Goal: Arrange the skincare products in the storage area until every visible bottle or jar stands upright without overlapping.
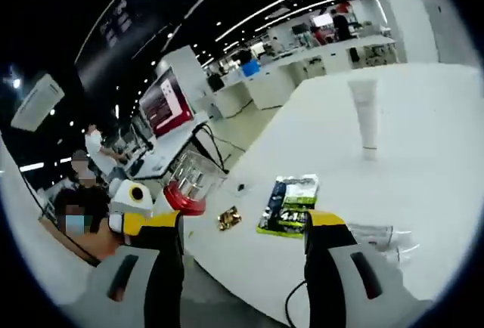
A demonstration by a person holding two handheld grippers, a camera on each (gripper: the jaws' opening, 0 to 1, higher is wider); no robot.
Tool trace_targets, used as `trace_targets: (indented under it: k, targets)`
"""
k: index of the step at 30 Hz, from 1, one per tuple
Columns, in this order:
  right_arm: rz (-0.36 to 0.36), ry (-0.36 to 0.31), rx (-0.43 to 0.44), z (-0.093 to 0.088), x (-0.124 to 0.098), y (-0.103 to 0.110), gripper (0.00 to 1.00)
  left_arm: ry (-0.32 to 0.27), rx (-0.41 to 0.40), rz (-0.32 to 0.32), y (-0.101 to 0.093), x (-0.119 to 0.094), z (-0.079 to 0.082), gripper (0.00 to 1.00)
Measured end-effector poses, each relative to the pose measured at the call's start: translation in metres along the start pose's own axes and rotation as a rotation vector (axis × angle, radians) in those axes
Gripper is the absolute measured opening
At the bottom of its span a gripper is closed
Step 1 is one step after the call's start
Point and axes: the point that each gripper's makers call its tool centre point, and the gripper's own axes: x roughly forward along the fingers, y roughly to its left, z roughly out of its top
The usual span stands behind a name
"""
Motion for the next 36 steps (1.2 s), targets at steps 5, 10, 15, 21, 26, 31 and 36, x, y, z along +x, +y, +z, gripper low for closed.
trace_targets:
  k: [5,10,15,21,26,31,36]
  targets:
    - [0.111,-0.013,0.157,-0.006,0.008,0.022,0.65,-0.012,-0.005,-0.002,0.001,0.0,0.002,0.29]
    - [0.177,0.029,0.211,-0.018,0.017,0.042,0.61,-0.004,0.007,-0.001,0.0,0.0,0.001,0.29]
    - [0.219,0.056,0.263,-0.024,0.028,0.054,0.57,0.014,0.034,0.008,-0.001,0.002,-0.003,0.29]
    - [0.222,0.074,0.281,-0.027,0.037,0.063,0.48,0.056,0.079,0.022,-0.001,0.005,-0.011,0.29]
    - [0.174,0.087,0.297,-0.031,0.038,0.055,0.36,0.09,0.128,0.043,0.0,0.007,-0.017,0.29]
    - [0.171,0.084,0.326,-0.032,0.036,0.058,0.35,0.099,0.138,0.037,-0.001,0.006,-0.019,0.29]
    - [0.15,0.092,0.333,-0.036,0.031,0.056,0.34,0.131,0.161,0.042,-0.001,0.008,-0.026,0.29]
